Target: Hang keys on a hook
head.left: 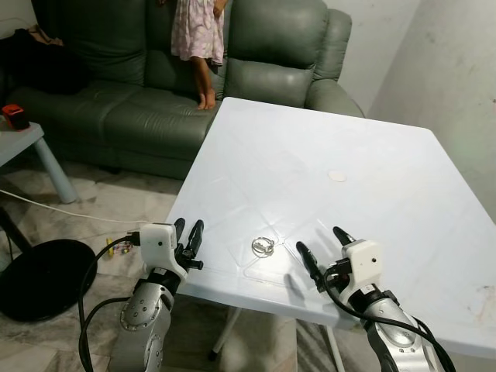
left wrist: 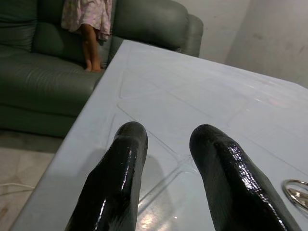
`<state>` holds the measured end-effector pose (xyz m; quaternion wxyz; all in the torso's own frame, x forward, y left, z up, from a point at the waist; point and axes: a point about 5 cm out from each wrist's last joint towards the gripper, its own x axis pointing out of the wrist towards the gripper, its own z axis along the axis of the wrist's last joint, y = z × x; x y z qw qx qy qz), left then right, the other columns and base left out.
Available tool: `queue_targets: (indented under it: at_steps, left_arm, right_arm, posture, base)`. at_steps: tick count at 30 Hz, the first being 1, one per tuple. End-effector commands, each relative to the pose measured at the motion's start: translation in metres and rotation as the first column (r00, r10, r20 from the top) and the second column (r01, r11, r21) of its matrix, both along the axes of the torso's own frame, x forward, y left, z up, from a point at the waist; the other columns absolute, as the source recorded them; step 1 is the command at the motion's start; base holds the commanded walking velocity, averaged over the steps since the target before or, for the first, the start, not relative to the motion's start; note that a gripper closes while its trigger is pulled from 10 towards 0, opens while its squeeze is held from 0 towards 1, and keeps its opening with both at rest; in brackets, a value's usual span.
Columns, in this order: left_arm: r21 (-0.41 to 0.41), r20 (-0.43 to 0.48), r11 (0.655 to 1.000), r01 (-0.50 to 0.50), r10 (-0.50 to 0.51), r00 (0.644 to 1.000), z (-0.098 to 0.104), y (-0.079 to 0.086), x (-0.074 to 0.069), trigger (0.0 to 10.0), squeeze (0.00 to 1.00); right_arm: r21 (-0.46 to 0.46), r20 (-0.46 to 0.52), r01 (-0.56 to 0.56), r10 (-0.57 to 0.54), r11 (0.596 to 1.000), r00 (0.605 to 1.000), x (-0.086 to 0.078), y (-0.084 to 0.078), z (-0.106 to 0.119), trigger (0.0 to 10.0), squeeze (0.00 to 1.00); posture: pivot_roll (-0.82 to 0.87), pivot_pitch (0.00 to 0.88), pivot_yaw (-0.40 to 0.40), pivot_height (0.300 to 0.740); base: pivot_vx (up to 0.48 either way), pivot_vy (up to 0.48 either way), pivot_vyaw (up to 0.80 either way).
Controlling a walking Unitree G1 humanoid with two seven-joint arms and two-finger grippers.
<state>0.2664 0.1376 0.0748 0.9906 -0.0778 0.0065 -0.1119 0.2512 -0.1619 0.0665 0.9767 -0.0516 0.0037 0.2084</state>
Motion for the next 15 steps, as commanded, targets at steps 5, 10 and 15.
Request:
queue_targets:
  at_steps: [5,10,15]
  left_arm:
    - [-0.005,-0.011,1.0,0.013,-0.013,1.0,-0.003,-0.004,-0.001,10.0,0.0]
    - [-0.013,-0.019,1.0,0.004,-0.004,1.0,-0.003,-0.003,0.0,10.0,0.0]
    - [-0.017,-0.025,1.0,-0.001,0.0,1.0,-0.004,-0.002,-0.001,10.0,0.0]
  right_arm:
    - [-0.057,0.009,-0.063,0.063,0.996,0.998,0.012,-0.002,0.008,10.0,0.0]
    - [-0.051,0.02,-0.056,0.057,0.997,0.998,0.016,0.0,0.011,10.0,0.0]
    - [-0.044,0.012,-0.069,0.07,0.997,0.997,0.011,0.007,0.007,10.0,0.0]
  posture:
    - [0.12,0.0,-0.109,0.74]
    - [0.13,0.0,-0.114,0.74]
    - [0.13,0.0,-0.115,0.74]
  base:
    - [0.0,0.0,0.0]
    - [0.0,0.055,0.0]
    - [0.0,0.462,0.0]
